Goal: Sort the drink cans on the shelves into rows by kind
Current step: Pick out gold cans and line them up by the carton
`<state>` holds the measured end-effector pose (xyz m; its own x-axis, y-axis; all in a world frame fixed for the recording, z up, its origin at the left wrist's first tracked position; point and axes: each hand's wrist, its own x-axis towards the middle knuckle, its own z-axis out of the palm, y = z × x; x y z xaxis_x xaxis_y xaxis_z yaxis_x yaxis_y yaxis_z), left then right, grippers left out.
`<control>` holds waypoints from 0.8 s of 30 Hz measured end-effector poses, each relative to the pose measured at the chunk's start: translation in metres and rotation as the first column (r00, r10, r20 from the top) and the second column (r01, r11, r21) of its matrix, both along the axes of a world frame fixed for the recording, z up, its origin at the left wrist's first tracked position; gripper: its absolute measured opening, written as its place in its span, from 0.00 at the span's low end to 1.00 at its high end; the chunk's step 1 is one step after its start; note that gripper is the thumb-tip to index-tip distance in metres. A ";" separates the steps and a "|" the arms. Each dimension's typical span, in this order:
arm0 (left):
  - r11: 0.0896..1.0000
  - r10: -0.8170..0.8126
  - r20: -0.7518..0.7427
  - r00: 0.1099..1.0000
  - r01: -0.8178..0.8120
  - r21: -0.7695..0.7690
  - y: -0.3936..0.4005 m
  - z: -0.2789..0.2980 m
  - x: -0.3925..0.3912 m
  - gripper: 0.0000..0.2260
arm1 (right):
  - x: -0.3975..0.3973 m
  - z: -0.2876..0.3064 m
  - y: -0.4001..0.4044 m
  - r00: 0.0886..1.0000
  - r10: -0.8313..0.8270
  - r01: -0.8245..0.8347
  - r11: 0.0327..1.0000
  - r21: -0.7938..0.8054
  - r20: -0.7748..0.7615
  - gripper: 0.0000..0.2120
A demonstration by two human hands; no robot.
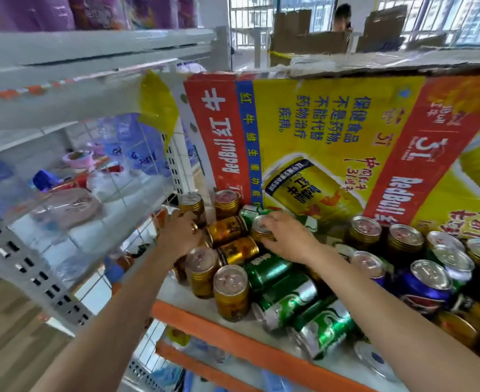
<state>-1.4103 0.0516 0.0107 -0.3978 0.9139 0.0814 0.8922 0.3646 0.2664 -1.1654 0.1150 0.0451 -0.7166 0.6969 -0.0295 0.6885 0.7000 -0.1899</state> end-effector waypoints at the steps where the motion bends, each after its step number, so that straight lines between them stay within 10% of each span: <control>1: 0.999 0.034 0.001 0.999 -0.034 -0.021 -0.003 -0.006 -0.010 0.21 | -0.012 -0.001 0.001 1.000 0.009 -0.008 1.000 0.025 -0.026 0.22; 24: 0.939 0.123 0.064 0.990 -0.096 -0.330 0.031 -0.021 -0.061 0.41 | -0.135 -0.028 0.034 0.914 0.146 -0.229 0.956 0.184 0.378 0.31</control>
<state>-1.4709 0.0828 -0.0106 -0.4894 0.8353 -0.2505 0.8220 0.5378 0.1872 -1.3005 0.1486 0.0169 -0.8048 0.5689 -0.1691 0.5327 0.8180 0.2169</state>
